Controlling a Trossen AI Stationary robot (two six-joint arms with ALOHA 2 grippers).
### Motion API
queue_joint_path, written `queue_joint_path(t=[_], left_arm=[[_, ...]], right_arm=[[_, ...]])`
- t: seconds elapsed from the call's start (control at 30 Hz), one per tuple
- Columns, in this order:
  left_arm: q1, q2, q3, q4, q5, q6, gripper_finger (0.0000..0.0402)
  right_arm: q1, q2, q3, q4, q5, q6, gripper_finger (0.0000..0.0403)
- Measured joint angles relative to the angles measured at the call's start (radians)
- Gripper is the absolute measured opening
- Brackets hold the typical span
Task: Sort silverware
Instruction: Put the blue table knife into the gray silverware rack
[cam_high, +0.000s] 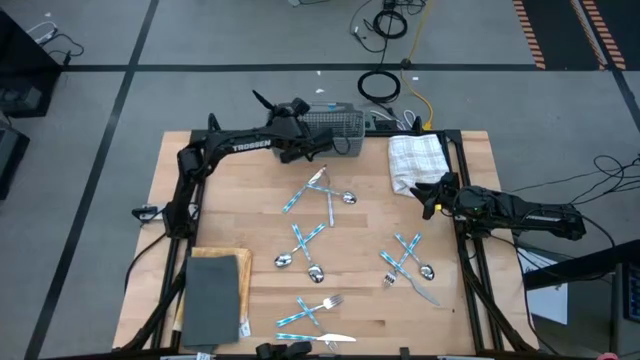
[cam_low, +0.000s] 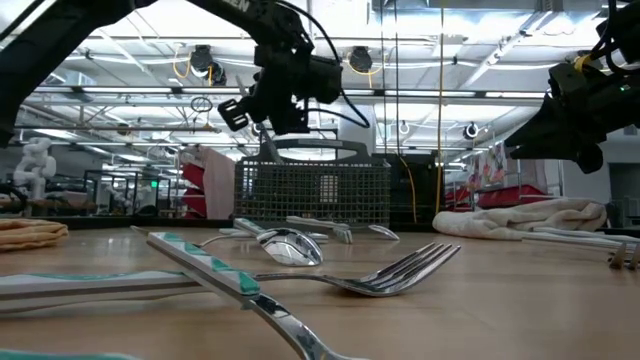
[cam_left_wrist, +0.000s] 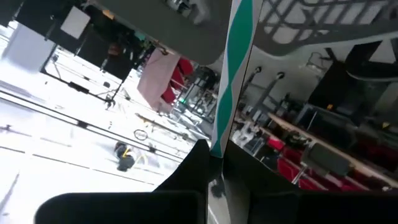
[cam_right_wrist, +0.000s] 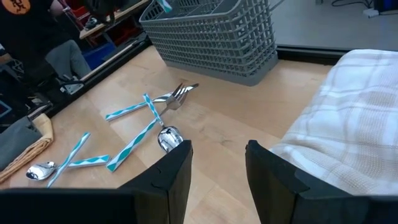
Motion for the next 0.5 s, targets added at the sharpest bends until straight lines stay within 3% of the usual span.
queue_joint_path(t=[0.2,0.5], left_arm=[[0.001,0.0,-0.076,0.045,-0.008,0.017,0.0026],[0.003,0.0,-0.214,0.285,-0.014,0.223,0.0025]], right_arm=[[0.0,0.0,0.0,0.0,-0.001,0.004,0.0139],[0.0,0.0,0.0,0.0,-0.003,0.006,0.0139]])
